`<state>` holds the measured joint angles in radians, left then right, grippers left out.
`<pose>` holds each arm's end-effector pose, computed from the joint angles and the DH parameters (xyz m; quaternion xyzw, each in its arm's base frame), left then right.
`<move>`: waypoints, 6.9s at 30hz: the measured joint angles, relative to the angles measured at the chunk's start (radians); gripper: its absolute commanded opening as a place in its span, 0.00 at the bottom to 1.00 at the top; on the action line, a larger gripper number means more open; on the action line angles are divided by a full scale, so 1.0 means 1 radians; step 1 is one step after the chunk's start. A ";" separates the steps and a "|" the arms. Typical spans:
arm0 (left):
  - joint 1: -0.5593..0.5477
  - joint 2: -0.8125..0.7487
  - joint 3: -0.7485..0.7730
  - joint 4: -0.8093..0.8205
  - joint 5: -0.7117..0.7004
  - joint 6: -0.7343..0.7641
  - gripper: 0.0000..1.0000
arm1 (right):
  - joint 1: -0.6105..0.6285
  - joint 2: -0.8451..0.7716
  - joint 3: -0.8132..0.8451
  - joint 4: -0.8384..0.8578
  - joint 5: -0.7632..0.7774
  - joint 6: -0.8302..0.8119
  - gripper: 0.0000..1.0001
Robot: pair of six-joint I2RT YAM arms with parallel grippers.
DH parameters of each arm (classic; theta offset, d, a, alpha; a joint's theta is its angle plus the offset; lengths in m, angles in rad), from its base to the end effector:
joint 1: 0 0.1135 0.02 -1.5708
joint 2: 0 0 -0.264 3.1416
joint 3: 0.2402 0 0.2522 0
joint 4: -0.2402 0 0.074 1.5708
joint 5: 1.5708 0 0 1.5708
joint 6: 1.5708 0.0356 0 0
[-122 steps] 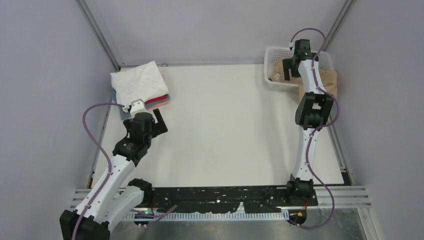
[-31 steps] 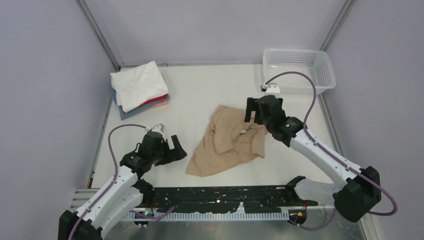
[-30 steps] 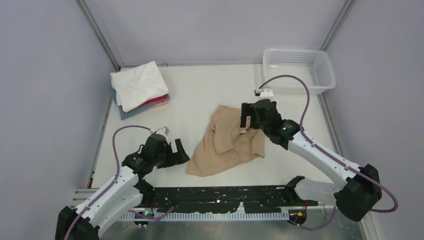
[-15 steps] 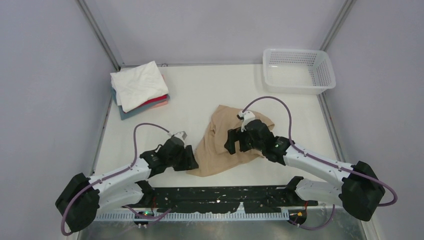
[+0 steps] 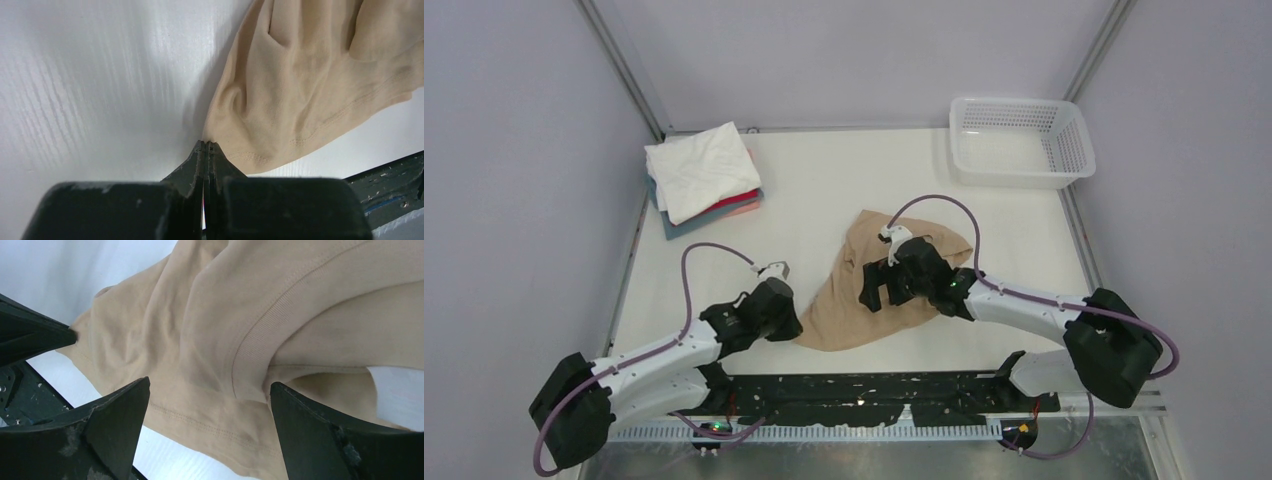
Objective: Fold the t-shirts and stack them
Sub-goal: Flatten out the tshirt
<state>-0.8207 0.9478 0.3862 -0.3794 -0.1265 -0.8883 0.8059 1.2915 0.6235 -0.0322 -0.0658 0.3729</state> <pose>0.1189 -0.1210 0.1599 -0.0516 0.9477 -0.1937 0.2483 0.1787 0.1895 0.1921 -0.2082 0.8821 0.2591 0.3338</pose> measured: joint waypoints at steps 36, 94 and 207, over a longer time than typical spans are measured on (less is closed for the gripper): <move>0.048 -0.089 0.315 -0.372 -0.634 -0.086 0.00 | -0.051 -0.158 0.274 -0.243 0.571 -0.023 0.06; 0.554 1.003 1.366 -0.389 -0.425 0.434 1.00 | -0.647 0.355 0.665 -0.591 0.598 -0.025 0.95; -0.023 0.053 0.239 -0.285 -0.250 0.043 0.00 | -0.656 -0.168 -0.005 -0.410 0.219 0.037 0.06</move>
<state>-0.8433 1.0012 0.6250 -0.6640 -0.3763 -0.8448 0.1501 1.1233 0.6189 -0.4423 0.1528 0.4095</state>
